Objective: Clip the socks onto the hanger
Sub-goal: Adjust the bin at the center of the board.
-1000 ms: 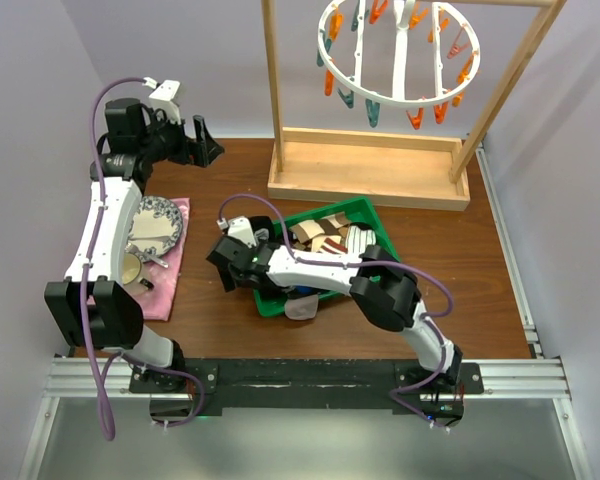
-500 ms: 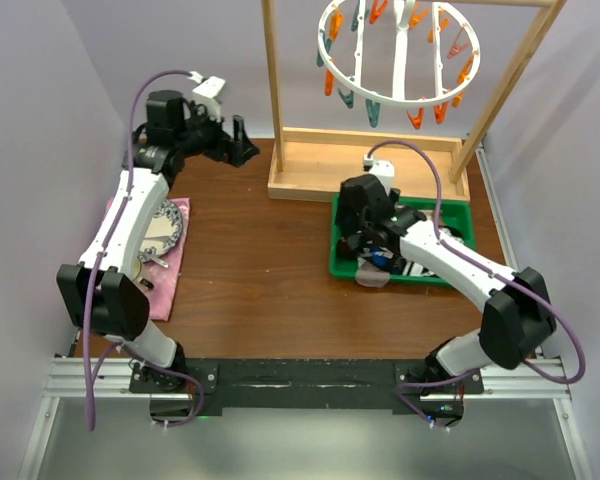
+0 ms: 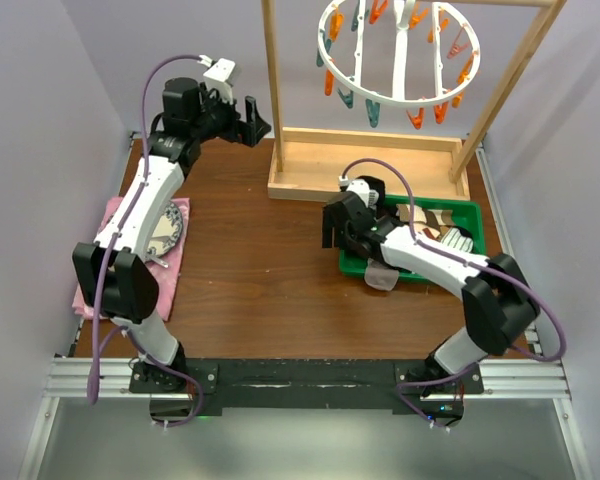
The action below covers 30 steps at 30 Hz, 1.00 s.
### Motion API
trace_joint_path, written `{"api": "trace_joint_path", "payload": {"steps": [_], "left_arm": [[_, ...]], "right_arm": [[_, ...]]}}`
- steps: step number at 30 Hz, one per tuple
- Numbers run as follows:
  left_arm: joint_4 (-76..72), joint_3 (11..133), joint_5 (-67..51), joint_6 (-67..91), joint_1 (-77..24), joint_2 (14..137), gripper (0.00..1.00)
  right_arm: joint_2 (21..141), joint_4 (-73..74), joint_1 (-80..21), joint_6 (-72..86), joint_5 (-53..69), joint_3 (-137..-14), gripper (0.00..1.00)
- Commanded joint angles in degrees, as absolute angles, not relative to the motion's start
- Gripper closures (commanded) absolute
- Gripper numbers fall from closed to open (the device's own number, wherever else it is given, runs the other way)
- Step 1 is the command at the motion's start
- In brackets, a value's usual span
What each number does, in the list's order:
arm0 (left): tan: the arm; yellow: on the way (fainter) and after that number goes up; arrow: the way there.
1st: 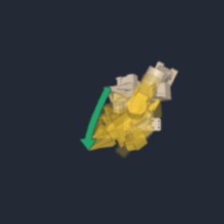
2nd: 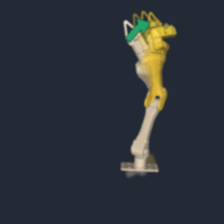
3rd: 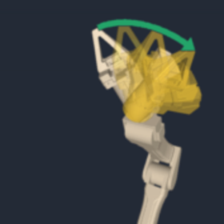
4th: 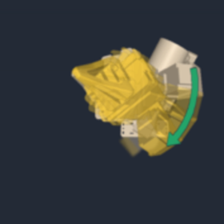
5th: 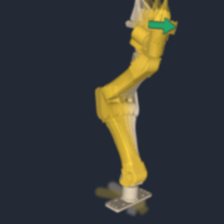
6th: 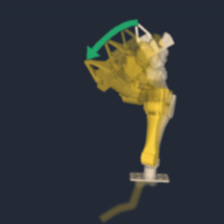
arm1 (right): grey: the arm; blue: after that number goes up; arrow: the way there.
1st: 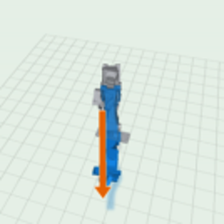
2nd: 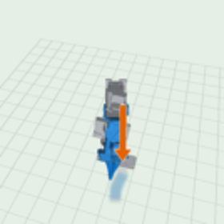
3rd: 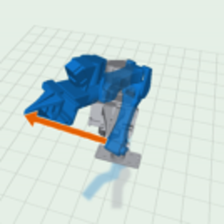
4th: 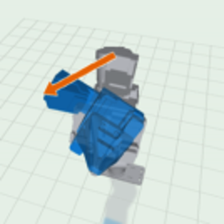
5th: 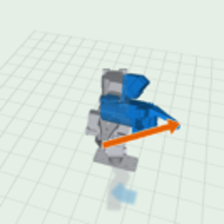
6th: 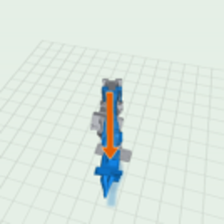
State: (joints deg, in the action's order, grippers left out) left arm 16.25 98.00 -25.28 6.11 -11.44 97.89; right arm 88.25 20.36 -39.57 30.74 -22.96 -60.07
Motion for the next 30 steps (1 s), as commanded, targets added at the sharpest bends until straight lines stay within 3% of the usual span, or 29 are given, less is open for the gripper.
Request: {"api": "trace_joint_path", "payload": {"steps": [1,8,17,21,26,30], "left_arm": [[9.32,102.91,-21.53,8.35,-13.09,102.74,0.0],[5.98,108.1,-12.77,5.53,-16.79,108.97,0.0],[-1.14,111.97,-4.77,6.68,-16.79,113.55,0.0],[-3.43,113.02,-5.18,4.84,-16.79,114.43,0.0],[-4.48,114.78,-9.31,3.69,-16.79,116.72,0.0],[-4.39,116.19,-12.21,3.6,-16.79,118.12,0.12]], "right_arm": [[94.56,18.45,-39.55,30.5,-23.64,-63.98,0.26],[94.05,20.21,-39.81,30.59,-29.0,-61.97,0.3],[91.93,20.48,-39.9,30.76,-25.93,-62.4,0.34],[93.69,19.95,-40.87,31.81,-24.61,-61.61,0.42],[95.36,19.95,-42.97,33.74,-23.82,-60.47,0.6],[96.85,21.09,-46.49,35.42,-25.22,-60.91,0.73]]}}
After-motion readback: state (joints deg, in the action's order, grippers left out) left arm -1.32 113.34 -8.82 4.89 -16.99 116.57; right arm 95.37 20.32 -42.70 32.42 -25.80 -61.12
